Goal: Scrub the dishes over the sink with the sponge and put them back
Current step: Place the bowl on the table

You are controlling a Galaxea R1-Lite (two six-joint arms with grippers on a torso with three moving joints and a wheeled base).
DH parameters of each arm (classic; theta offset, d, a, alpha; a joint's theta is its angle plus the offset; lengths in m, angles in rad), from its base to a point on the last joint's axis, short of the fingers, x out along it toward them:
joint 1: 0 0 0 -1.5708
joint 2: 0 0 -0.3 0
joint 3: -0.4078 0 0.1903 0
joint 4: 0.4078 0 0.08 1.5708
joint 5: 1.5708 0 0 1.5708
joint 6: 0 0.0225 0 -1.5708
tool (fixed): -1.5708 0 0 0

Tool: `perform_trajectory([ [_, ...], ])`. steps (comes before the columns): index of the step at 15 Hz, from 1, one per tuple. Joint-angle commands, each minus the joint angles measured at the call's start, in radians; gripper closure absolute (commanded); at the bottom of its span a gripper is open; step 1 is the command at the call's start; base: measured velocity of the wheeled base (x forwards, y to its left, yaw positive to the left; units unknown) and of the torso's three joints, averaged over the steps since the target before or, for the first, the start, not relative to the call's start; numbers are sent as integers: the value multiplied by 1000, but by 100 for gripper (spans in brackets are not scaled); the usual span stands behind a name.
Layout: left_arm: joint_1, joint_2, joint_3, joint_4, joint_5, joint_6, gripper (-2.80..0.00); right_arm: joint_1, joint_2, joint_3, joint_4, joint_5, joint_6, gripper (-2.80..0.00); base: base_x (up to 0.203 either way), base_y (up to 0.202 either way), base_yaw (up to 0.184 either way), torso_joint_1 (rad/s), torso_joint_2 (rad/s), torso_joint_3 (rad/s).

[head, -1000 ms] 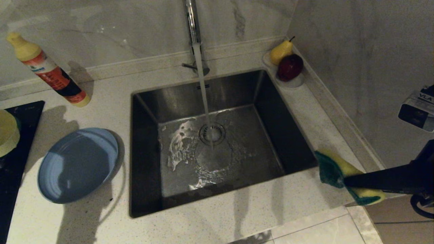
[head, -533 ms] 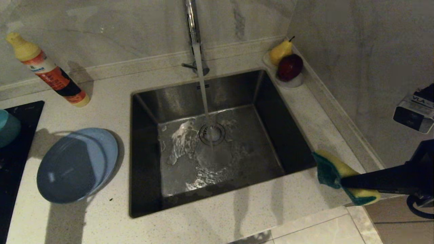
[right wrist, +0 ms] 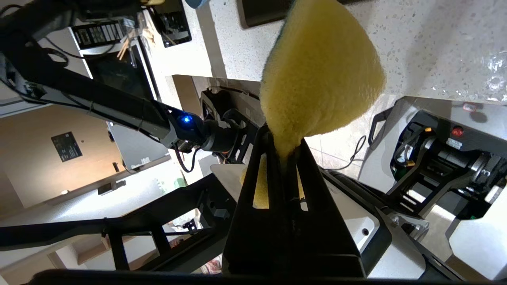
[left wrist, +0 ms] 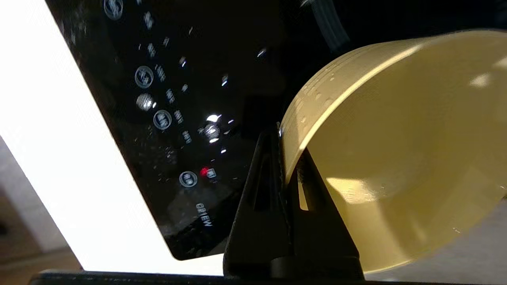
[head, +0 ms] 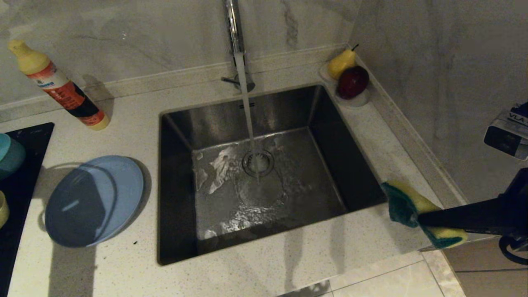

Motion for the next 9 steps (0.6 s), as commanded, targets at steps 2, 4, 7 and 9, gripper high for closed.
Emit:
perform_trajectory([
  [2, 1, 16, 11, 4, -1, 0, 0, 1, -7, -4, 4, 5, 5, 0, 0, 0, 0, 0, 0, 0],
  [4, 4, 14, 12, 3, -1, 16, 0, 1, -14, -4, 8, 6, 3, 0, 0, 0, 0, 0, 0, 0],
  [7, 12, 4, -2, 1, -15, 17, -280, 1, -19, -1, 9, 5, 3, 0, 0, 0, 0, 0, 0, 0],
  [9, 22, -11, -18, -4, -51, 14, -280, 1, -16, 2, 7, 5, 3, 0, 0, 0, 0, 0, 0, 0],
])
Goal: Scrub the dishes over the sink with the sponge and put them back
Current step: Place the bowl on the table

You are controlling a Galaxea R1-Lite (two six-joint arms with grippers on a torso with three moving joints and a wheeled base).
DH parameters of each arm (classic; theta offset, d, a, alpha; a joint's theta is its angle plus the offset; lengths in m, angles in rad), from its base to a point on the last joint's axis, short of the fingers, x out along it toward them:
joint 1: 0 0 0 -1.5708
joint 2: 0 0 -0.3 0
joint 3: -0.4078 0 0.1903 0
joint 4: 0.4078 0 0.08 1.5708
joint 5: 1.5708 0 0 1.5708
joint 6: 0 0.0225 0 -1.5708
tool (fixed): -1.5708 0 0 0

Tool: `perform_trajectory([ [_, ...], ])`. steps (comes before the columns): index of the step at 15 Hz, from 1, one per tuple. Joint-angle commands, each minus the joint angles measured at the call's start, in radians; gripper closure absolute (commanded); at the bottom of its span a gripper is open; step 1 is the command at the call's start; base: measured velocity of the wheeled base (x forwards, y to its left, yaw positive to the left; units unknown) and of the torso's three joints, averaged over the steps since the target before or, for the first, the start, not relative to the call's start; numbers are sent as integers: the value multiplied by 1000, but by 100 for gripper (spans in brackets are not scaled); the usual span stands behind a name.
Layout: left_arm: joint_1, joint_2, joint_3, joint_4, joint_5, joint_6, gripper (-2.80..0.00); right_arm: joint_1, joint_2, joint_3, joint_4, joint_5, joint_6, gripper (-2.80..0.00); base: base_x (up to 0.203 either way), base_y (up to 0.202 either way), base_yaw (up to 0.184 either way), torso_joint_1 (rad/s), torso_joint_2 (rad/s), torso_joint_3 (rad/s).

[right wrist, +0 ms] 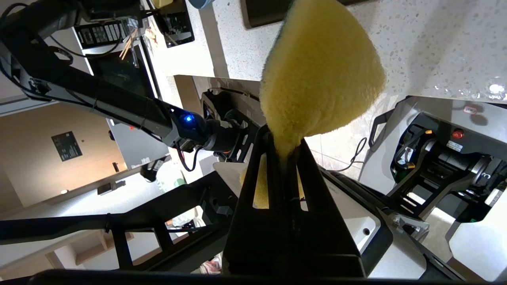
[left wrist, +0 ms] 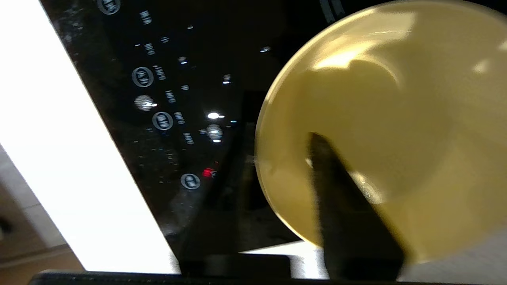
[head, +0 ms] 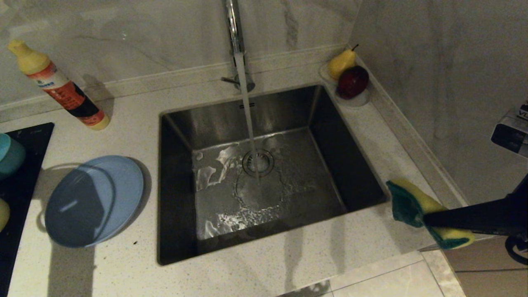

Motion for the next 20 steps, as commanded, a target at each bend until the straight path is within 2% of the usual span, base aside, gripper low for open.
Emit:
perform_trajectory([
  [1, 9, -19, -13, 0, -14, -3, -280, 0, 3, 2, 2, 2, 2, 0, 0, 0, 0, 0, 0, 0],
  [5, 14, -82, -103, 24, -25, -4, -280, 0, 6, 7, -2, 0, 1, 0, 0, 0, 0, 0, 0, 0],
  [6, 13, -113, -136, 28, -45, 5, -280, 0, 6, 7, -3, 2, 1, 0, 0, 0, 0, 0, 0, 0],
  [7, 11, -142, -165, 37, -91, 38, 0, 0, 7, 7, -5, 2, 1, 0, 0, 0, 0, 0, 0, 0],
  [9, -20, -177, -213, 88, -191, 105, 0, 0, 10, 9, -5, 2, 1, 0, 0, 0, 0, 0, 0, 0],
  [10, -59, -204, -236, 121, -243, 129, 0, 0, 10, 10, -5, 0, 1, 0, 0, 0, 0, 0, 0, 0],
  [11, -103, -231, -248, 148, -265, 162, 0, 0, 13, 10, -5, 0, 2, 0, 0, 0, 0, 0, 0, 0],
  [13, -215, -269, -250, 190, -269, 230, 0, 0, 20, 10, -6, 0, 3, 0, 0, 0, 0, 0, 0, 0],
  [16, -358, -300, -227, 260, -245, 281, 0, 0, 29, 11, -6, 1, 3, 0, 0, 0, 0, 0, 0, 0],
  [20, -407, -288, -86, 269, -242, 327, 0, 0, 46, 2, -6, -1, 3, 0, 0, 0, 0, 0, 0, 0],
])
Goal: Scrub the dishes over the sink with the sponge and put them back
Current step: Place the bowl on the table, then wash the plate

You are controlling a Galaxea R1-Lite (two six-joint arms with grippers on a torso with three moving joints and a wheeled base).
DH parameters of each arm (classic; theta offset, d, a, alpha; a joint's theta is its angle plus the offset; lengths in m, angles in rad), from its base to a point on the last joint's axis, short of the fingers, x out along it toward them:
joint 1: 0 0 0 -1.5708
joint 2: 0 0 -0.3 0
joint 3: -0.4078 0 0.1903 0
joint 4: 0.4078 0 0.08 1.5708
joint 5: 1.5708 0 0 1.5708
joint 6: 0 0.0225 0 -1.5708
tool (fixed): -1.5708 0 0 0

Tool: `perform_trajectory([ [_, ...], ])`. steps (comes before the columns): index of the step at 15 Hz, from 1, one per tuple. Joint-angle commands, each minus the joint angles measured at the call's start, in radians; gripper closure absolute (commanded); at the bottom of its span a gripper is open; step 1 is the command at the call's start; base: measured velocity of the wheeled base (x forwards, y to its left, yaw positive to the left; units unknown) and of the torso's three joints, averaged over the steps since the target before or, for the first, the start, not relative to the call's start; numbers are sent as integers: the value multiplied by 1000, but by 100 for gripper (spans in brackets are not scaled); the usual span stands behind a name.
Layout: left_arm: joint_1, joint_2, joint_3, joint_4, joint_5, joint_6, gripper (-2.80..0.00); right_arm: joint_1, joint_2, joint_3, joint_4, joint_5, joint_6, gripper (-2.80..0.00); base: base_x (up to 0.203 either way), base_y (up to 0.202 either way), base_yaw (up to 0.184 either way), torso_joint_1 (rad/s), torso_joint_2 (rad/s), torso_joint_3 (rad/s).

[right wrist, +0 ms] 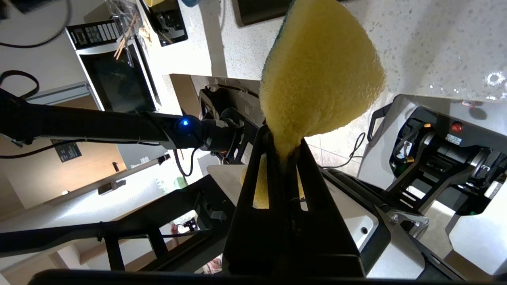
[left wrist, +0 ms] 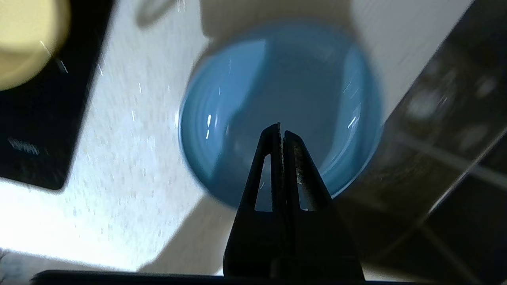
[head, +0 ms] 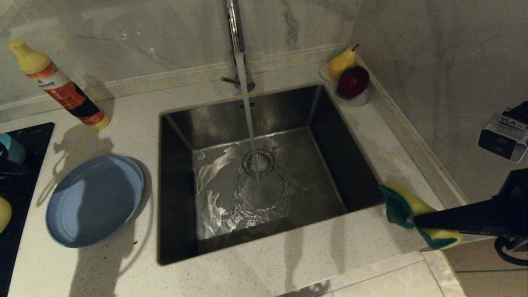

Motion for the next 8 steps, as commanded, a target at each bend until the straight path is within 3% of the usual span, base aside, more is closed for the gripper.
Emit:
perform_trajectory([
  [1, -19, 10, 80, 2, -4, 31, -280, 0, 13, 1, 3, 3, 2, 0, 0, 0, 0, 0, 0, 0],
  [3, -22, 53, 122, 1, -7, 87, -280, 0, 14, 5, 2, 3, 1, 0, 0, 0, 0, 0, 0, 0],
  [8, -9, 116, 144, -15, -12, 90, -280, 0, 25, 14, 3, 4, -3, 0, 0, 0, 0, 0, 0, 0],
])
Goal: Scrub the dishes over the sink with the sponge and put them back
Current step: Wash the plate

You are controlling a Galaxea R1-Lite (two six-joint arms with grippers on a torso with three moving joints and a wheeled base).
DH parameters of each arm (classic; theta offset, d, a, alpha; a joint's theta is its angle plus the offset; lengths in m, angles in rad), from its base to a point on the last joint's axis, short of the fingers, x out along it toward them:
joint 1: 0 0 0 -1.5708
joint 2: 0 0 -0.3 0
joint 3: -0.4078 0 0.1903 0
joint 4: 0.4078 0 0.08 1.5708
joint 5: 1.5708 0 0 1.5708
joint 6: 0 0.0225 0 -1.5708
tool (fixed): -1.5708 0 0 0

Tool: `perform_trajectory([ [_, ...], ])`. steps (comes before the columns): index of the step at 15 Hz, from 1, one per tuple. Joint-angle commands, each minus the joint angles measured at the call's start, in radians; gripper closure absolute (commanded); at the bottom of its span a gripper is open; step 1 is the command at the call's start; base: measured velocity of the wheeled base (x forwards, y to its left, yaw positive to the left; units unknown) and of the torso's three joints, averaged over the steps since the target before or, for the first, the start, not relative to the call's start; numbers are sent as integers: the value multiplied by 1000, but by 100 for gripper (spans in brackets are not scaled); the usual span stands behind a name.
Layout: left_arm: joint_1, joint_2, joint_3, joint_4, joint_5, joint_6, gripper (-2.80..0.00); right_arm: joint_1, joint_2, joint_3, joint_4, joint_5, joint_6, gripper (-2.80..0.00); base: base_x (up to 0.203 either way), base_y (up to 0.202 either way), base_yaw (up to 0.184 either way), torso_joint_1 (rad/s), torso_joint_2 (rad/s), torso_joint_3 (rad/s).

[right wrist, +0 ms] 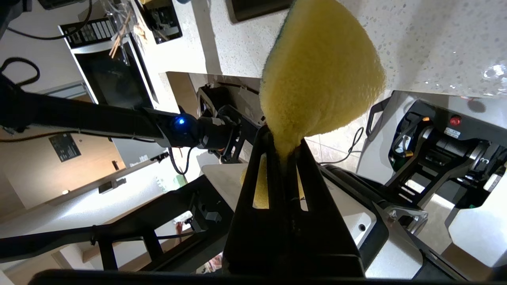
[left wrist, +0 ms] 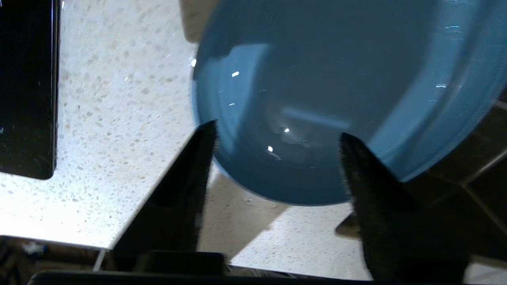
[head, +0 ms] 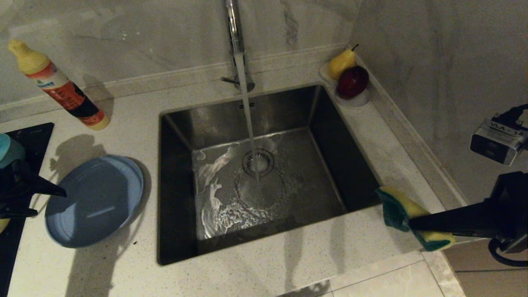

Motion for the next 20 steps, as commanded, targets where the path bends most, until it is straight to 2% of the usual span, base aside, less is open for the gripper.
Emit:
perform_trajectory([
  [1, 9, 39, 17, 2, -2, -2, -280, 1, 9, 5, 3, 6, 3, 0, 0, 0, 0, 0, 0, 0],
  [9, 33, 57, 88, -88, -6, 0, -280, 1, 9, 17, 1, 6, 0, 0, 0, 0, 0, 0, 0, 0],
  [12, 33, 56, 162, -186, -16, 1, -280, -1, 7, 18, 1, 6, 0, 0, 0, 0, 0, 0, 0, 0],
  [14, 33, 52, 211, -273, -57, -8, -280, -1, 8, 28, 1, 6, -2, 0, 0, 0, 0, 0, 0, 0],
  [18, 33, 43, 245, -403, -120, -85, -280, -8, 7, 32, 1, 6, -2, 0, 0, 0, 0, 0, 0, 0],
  [20, 33, 42, 245, -421, -138, -102, -280, -13, 10, 32, 1, 8, -2, 0, 0, 0, 0, 0, 0, 0],
])
